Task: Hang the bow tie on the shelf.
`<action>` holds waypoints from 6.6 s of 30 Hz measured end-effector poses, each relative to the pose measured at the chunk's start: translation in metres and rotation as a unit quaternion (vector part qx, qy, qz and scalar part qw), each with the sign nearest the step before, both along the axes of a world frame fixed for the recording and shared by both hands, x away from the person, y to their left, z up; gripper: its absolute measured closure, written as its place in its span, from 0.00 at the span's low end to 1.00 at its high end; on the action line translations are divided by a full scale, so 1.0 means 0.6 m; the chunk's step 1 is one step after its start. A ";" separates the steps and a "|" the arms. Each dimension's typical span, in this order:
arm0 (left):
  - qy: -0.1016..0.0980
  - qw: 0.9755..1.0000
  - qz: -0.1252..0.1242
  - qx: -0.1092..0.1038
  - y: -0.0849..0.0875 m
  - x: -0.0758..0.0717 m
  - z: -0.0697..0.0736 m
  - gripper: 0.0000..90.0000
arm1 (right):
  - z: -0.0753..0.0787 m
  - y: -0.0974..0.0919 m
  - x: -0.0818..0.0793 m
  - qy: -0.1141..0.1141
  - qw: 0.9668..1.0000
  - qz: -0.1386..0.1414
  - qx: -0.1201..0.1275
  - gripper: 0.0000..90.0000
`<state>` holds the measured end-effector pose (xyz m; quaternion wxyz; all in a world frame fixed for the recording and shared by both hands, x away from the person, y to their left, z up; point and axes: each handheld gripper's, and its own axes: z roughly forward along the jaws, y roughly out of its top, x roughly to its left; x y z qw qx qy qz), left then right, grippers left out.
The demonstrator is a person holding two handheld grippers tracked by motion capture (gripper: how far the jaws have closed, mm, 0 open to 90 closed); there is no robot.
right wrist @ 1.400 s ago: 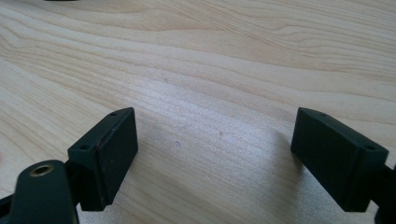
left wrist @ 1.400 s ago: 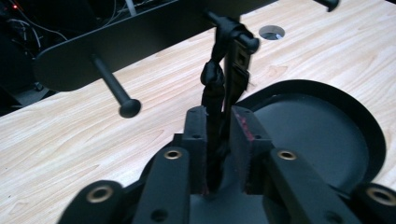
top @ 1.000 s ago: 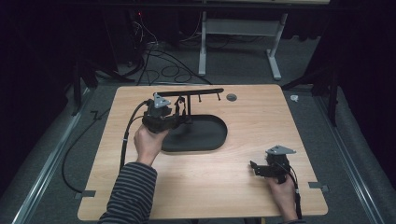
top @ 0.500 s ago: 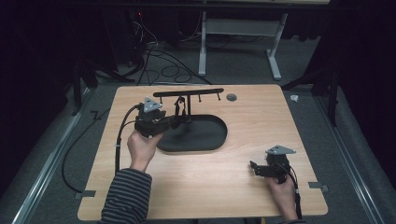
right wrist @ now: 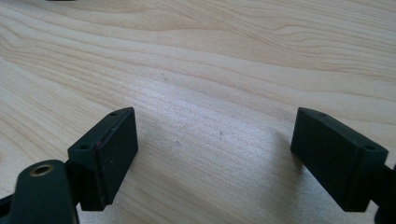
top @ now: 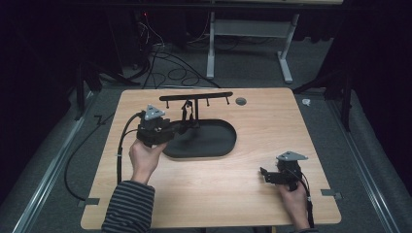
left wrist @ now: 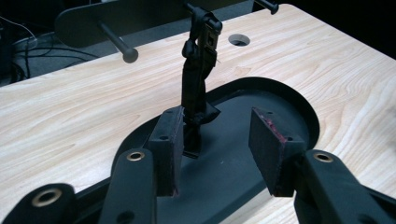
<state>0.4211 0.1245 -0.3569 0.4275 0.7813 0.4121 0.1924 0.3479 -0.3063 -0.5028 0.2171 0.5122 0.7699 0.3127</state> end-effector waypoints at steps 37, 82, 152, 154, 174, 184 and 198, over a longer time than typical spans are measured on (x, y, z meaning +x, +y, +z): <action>0.003 1.000 0.013 -0.015 0.040 -0.051 -0.004 0.56 | 0.000 0.000 0.000 0.000 1.000 0.001 0.000 0.18; 0.004 1.000 0.028 -0.013 0.074 -0.094 -0.025 0.55 | 0.000 0.000 0.000 0.001 1.000 0.001 0.000 0.18; 0.033 0.998 0.044 -0.027 0.098 -0.142 -0.083 0.52 | 0.000 0.001 -0.001 0.000 1.000 0.001 0.000 0.18; 0.033 0.998 0.044 -0.027 0.096 -0.142 -0.086 0.52 | 0.000 0.001 -0.001 0.000 1.000 0.001 0.000 0.18; 0.043 0.998 0.043 -0.026 0.093 -0.146 -0.103 0.51 | 0.000 0.001 -0.001 0.000 1.000 0.002 0.000 0.18; 0.054 0.997 0.042 -0.029 0.091 -0.146 -0.117 0.51 | 0.000 0.001 -0.001 0.000 1.000 0.002 0.000 0.18; 0.064 0.997 0.035 -0.023 0.077 -0.140 -0.133 0.52 | 0.000 0.001 -0.001 0.000 1.000 0.002 0.000 0.18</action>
